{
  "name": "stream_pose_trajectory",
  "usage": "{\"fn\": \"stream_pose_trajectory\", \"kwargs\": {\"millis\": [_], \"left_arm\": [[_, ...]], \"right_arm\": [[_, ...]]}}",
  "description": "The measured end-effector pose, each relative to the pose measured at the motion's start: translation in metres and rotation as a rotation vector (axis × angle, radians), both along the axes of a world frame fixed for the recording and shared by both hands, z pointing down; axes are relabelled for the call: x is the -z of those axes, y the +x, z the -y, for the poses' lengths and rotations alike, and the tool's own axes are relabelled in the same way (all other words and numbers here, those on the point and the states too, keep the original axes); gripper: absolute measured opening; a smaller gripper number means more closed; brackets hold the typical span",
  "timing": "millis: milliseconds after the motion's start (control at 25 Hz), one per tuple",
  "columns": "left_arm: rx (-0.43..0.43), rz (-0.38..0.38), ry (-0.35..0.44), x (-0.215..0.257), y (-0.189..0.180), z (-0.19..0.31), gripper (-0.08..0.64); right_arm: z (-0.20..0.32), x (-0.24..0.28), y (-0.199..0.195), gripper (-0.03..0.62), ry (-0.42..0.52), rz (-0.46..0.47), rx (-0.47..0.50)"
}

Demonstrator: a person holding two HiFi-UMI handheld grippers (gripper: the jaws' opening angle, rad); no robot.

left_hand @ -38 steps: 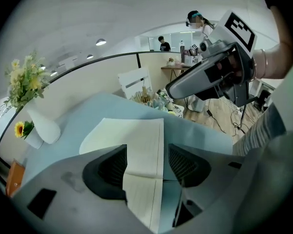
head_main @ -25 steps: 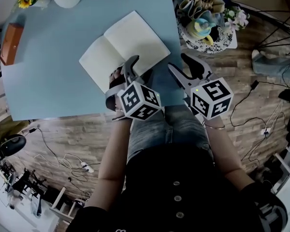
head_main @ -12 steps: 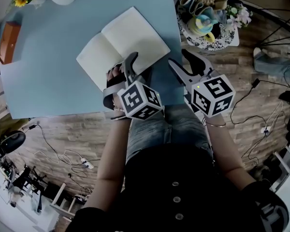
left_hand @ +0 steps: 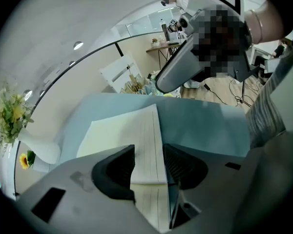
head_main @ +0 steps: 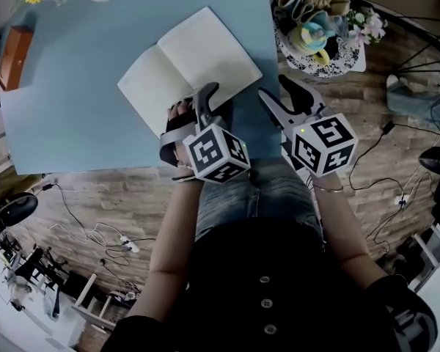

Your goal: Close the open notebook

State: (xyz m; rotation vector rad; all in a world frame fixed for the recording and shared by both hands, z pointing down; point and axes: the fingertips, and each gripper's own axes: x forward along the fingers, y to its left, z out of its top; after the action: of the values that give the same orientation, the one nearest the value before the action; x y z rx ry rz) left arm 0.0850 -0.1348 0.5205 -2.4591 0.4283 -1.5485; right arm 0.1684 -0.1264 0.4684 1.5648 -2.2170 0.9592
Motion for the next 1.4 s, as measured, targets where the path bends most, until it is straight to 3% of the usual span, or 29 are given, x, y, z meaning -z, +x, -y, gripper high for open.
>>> {"fn": "stream_pose_trajectory", "kwargs": {"millis": [200, 480, 1400], "left_arm": [[-0.018, -0.016, -0.003, 0.001, -0.002, -0.005, 0.127], [-0.026, -0.031, 0.027, 0.009, -0.006, -0.002, 0.090], [0.032, -0.149, 0.049, 0.032, -0.007, -0.002, 0.063]], "right_arm": [[0.000, -0.002, -0.004, 0.209, -0.005, 0.001, 0.004], [0.001, -0.004, -0.009, 0.209, -0.010, 0.026, 0.012], [0.029, -0.017, -0.015, 0.221, -0.126, 0.358, -0.137]]}}
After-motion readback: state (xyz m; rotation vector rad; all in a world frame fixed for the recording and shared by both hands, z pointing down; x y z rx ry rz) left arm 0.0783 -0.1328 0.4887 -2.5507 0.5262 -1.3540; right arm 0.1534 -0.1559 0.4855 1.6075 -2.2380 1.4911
